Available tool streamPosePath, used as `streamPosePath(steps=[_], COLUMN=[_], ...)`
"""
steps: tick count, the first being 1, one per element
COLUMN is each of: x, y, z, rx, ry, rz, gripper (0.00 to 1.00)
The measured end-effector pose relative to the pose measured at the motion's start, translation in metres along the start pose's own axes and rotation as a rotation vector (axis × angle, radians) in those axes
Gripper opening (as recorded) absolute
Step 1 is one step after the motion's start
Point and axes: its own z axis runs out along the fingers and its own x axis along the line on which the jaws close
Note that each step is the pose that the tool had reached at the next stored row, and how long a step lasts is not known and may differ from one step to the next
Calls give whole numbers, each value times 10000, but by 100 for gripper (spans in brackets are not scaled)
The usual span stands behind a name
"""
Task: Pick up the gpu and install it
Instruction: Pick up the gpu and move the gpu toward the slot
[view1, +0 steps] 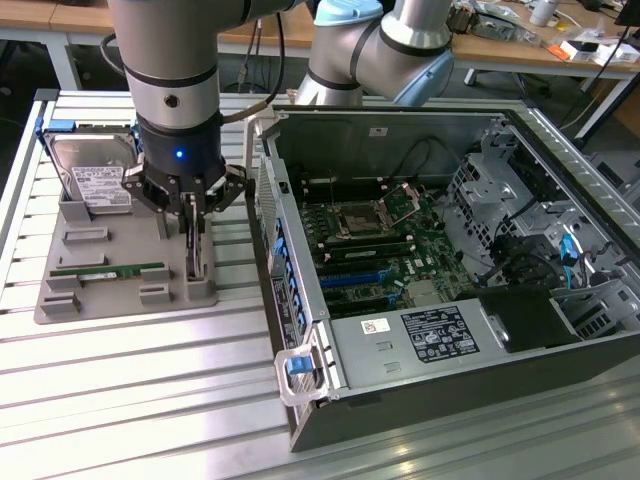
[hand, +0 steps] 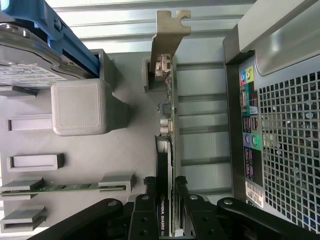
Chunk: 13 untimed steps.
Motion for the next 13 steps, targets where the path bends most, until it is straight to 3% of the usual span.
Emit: streamPosePath(steps=[13], x=[-2], y=[4], z=[-97], rx=[-10], ry=[0], rz=[0], gripper=[26])
